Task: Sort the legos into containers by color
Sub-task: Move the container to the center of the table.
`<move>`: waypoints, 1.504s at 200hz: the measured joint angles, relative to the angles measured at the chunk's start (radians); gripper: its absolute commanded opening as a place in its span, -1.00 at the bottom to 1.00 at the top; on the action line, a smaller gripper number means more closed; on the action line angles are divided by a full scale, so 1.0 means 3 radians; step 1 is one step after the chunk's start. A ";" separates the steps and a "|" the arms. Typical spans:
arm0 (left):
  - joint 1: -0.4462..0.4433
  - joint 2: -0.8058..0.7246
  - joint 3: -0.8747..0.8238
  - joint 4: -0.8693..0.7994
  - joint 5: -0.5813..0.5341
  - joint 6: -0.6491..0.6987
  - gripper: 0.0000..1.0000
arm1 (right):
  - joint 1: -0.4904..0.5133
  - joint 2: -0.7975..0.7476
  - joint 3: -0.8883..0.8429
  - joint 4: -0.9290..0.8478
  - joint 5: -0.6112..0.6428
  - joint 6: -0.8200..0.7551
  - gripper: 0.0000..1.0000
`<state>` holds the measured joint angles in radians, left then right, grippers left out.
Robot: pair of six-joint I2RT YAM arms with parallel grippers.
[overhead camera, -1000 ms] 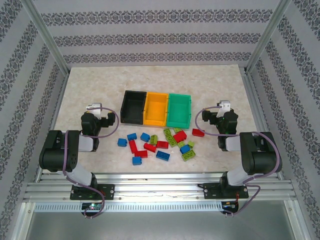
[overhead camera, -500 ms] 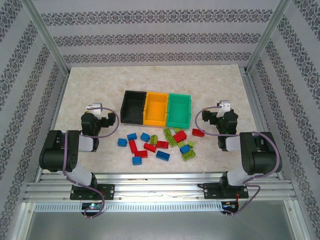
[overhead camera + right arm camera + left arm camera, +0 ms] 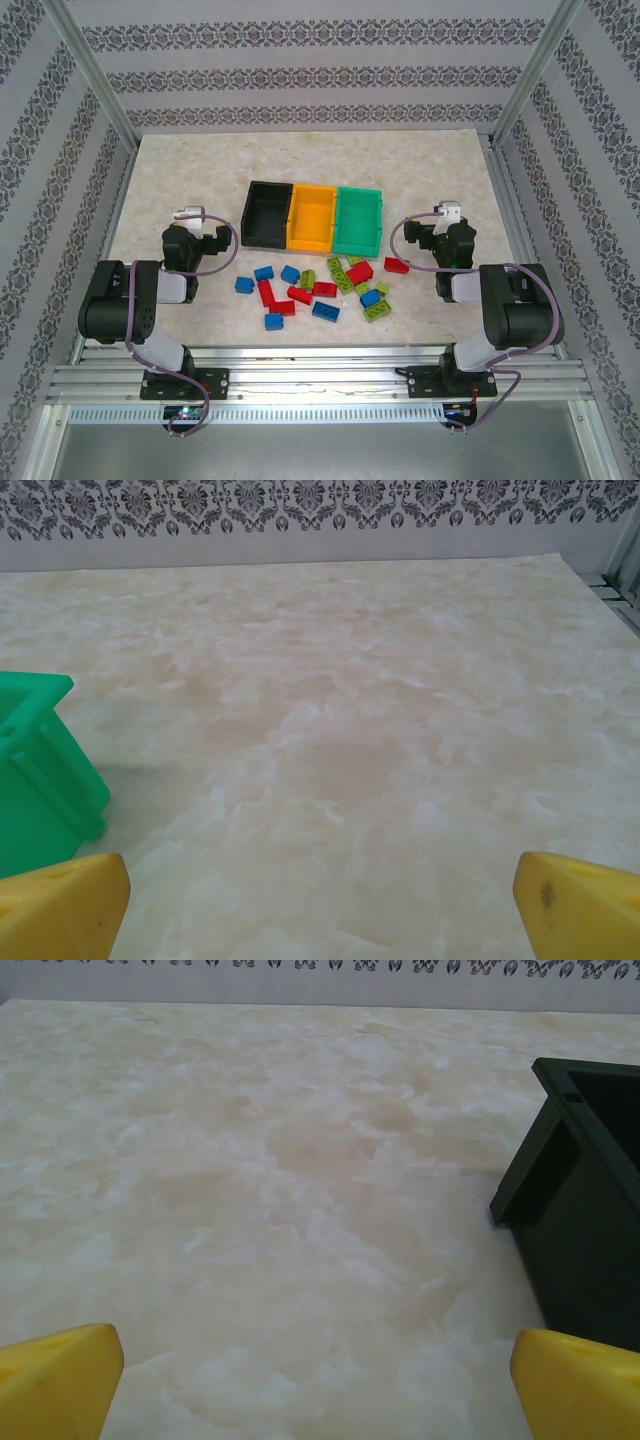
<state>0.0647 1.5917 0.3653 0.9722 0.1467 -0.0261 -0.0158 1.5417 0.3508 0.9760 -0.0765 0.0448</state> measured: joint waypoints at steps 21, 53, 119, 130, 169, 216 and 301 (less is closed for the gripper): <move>0.0000 0.0000 0.0000 0.0000 0.0000 0.0000 0.99 | 0.0038 0.0000 0.0000 0.0003 0.0015 -0.0014 0.97; 0.0000 0.0000 -0.0005 0.0010 -0.0018 -0.0001 0.99 | 0.0122 -0.0037 -0.0037 0.0024 0.0047 -0.0094 0.97; 0.0000 -0.0685 0.0098 -0.0599 -0.0165 -0.0031 0.99 | 0.0177 -0.1167 -0.0099 -0.0539 0.0237 -0.0001 0.97; 0.0000 -0.0809 0.0195 -0.0824 -0.0182 -0.0094 0.99 | 0.0169 -0.1436 -0.0086 -0.0762 0.0292 0.0225 0.97; 0.0001 -0.1130 0.0324 -0.1185 -0.0125 -0.0571 0.99 | 0.0135 -0.1612 0.0455 -0.1680 -0.0144 0.0933 0.75; 0.0003 -0.0999 0.0332 -0.1409 0.0529 -0.1085 0.99 | 0.0412 -0.0980 0.0729 -0.2291 -0.0851 0.1726 0.12; 0.0003 -0.0381 0.0387 -0.1216 0.1362 -0.1752 0.99 | 0.1007 0.0034 0.1372 -0.2791 -0.1022 0.1989 -0.28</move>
<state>0.0654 1.4773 0.4812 0.6075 0.5552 -0.5518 0.2863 1.5520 0.7624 0.1387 -0.3832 0.6415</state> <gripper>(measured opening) 0.994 0.375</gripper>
